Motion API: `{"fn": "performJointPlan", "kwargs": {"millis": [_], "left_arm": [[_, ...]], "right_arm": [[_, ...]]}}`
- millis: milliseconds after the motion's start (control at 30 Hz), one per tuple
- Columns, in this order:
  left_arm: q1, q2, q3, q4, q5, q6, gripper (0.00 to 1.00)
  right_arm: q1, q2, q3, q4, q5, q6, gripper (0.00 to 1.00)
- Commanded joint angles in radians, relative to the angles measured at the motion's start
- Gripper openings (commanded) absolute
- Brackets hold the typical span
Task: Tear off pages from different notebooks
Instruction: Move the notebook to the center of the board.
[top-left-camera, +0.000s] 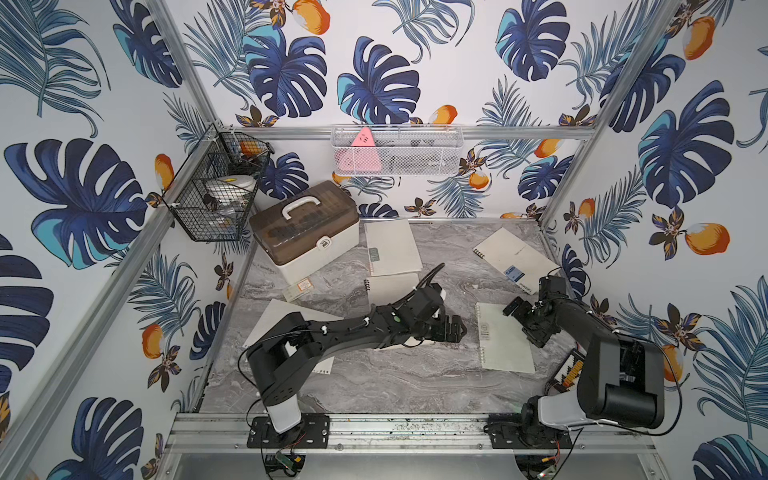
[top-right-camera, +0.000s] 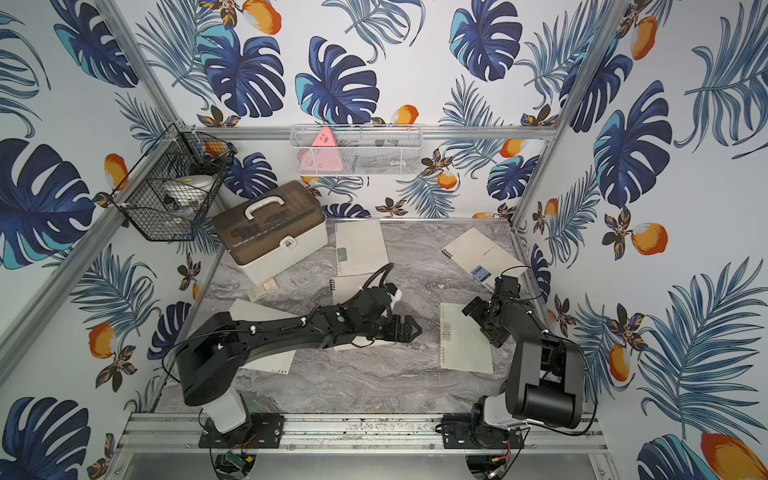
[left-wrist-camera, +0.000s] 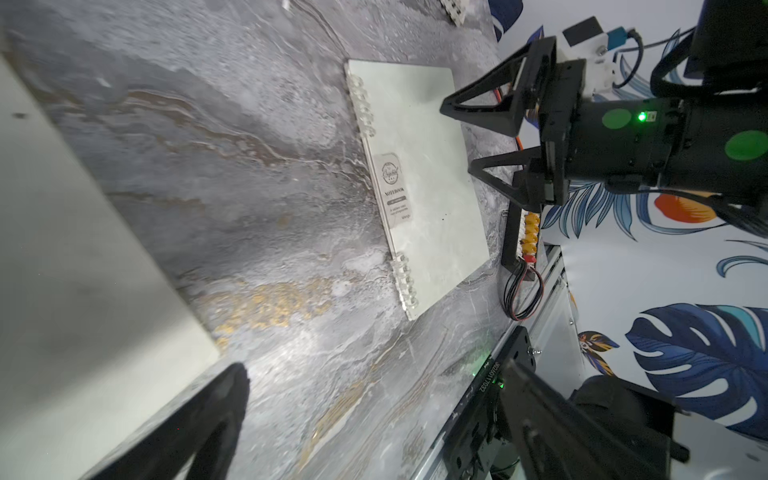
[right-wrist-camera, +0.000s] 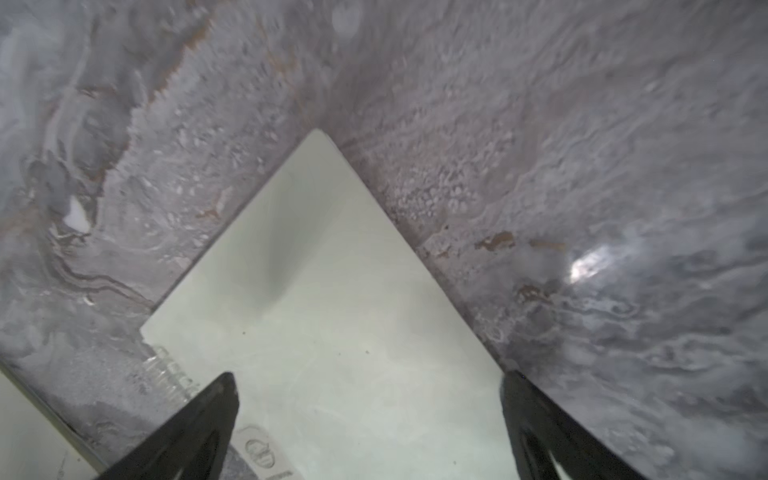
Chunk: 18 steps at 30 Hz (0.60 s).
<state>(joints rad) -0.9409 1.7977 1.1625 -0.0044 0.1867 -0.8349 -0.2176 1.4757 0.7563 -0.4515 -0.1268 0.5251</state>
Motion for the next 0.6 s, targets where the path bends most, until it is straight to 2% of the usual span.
{"fn": "performJointPlan", "kwargs": {"millis": [0,200,300,433,567], "left_arm": [[-0.015,0.073,0.048,0.042,-0.027,-0.008,0.99],[-0.013,0.12,0.073,0.022,-0.052,-0.001,0.99],[-0.006,0.135,0.07,0.036,-0.054,-0.005,0.99],[-0.001,0.204,0.106,0.04,-0.033,-0.013,0.99],[0.009,0.262,0.137,0.075,-0.026,-0.022,0.97]], "right_arm": [[-0.008,0.052,-0.004,0.015,-0.056,0.002,1.0],[0.034,0.005,-0.086,0.082,-0.27,0.06,1.0],[0.105,-0.048,-0.092,0.06,-0.27,0.086,1.0],[0.121,-0.106,-0.096,0.037,-0.234,0.087,0.98],[0.122,-0.083,-0.112,0.068,-0.316,0.078,0.9]]}}
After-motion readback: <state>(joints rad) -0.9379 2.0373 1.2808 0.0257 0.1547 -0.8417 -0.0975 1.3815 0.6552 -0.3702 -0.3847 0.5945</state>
